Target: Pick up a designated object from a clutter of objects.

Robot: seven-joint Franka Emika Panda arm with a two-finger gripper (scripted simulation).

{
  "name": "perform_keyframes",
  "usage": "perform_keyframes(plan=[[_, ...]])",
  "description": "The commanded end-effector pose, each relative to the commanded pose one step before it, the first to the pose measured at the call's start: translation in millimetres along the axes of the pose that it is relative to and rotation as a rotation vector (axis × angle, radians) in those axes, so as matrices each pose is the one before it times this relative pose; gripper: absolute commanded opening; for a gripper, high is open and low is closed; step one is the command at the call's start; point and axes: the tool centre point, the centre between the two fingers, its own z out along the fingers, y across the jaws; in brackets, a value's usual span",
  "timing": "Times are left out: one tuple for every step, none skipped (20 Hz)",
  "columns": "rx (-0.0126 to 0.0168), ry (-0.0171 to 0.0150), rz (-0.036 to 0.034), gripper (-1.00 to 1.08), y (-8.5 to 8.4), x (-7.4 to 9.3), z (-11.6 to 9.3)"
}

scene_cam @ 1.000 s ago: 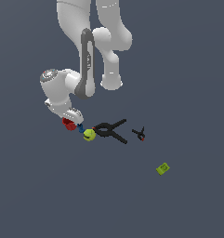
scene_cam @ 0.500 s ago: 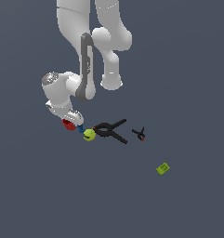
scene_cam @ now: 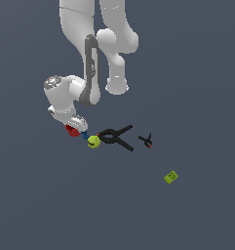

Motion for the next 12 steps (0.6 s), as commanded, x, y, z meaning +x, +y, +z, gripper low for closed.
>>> perform_keyframes(plan=[[0.00014, 0.0012, -0.00026, -1.0, -1.48, -0.55, -2.54], [0.0, 0.0, 0.0, -1.0, -1.03, -0.74, -1.6], [0.0, 0.0, 0.0, -1.0, -1.26, -0.91, -1.95], [0.0, 0.0, 0.0, -1.0, -1.48, -1.07, -2.3], [0.00058, -0.00034, 0.00013, -1.0, -1.61, -1.21, -2.47], [0.0, 0.0, 0.0, -1.0, -1.93, -1.39, -2.99], [0.0, 0.0, 0.0, -1.0, -2.15, -1.55, -3.34], [0.0, 0.0, 0.0, -1.0, -2.36, -1.7, -3.68], [0.0, 0.0, 0.0, -1.0, -2.57, -1.86, -4.03], [0.0, 0.0, 0.0, -1.0, -2.78, -2.01, -4.37], [0.0, 0.0, 0.0, -1.0, -2.99, -2.16, -4.7], [0.0, 0.0, 0.0, -1.0, -3.19, -2.31, -5.04]])
